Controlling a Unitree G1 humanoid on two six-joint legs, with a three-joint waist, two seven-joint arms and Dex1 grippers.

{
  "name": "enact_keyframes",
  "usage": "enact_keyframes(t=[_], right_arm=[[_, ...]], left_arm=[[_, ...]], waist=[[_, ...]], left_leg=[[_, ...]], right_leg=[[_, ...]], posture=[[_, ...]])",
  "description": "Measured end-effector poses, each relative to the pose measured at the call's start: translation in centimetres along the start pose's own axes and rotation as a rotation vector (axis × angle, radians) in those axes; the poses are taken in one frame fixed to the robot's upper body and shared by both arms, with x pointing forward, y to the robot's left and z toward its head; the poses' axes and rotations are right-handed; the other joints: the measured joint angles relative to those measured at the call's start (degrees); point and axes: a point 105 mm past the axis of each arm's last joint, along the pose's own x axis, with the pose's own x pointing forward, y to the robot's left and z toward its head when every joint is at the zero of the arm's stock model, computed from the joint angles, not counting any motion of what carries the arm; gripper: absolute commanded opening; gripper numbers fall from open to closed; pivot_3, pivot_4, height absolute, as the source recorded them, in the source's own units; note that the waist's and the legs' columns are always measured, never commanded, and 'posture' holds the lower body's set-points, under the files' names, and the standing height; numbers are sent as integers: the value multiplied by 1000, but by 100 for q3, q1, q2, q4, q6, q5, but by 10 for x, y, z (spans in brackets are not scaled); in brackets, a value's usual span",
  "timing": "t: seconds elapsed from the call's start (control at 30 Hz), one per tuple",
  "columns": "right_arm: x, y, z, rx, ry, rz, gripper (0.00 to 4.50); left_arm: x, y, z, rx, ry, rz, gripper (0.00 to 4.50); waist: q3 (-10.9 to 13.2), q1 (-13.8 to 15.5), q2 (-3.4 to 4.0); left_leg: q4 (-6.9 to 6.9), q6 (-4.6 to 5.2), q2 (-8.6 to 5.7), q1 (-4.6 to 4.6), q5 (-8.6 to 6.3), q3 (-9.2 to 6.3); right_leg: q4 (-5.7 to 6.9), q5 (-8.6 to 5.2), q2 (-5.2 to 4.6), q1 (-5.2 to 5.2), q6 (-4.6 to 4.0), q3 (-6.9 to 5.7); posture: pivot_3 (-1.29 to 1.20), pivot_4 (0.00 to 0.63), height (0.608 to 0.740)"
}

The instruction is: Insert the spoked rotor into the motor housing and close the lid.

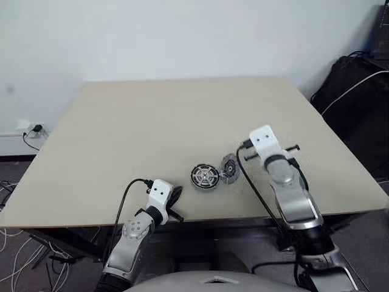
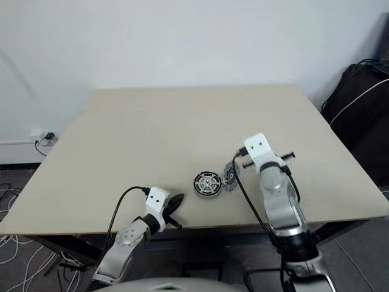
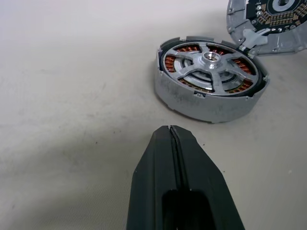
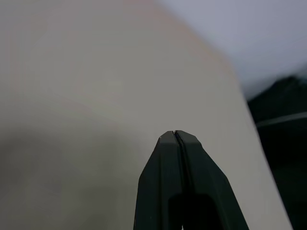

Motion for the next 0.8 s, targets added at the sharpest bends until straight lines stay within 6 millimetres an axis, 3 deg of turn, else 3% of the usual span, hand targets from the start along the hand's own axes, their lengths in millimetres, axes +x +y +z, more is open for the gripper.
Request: enact_keyframes(t=[0.17,0.43,0.6,0.8], right_arm=[[-19,19,-12,7,64,178,24],[-43,67,25,220,-97,512,24],[-48,76,31,261,-121,599,24],[-37,94,38,328,-114,656,24]], left_arm=[[0,0,1,5,1,-7,33],[2,1,4,19,-6,-21,33],[2,2,5,24,-7,-20,33],[2,3,5,25,-5,-18,33]], waist=[[3,-7,-3],[15,-6,-21],[16,7,-22],[16,-1,-22]], left_leg=[[7,0,5,2,0,0],[7,3,3,15,-2,-4],[5,5,3,14,-4,-3],[5,3,4,17,-3,-3]], right_leg=[[-1,-1,2,3,8,-4],[-8,1,1,1,17,-13],[-10,2,0,-2,17,-11],[-7,1,1,0,16,-10]], posture=[[0,0,740],[0,0,740],[0,0,740],[0,0,740]])
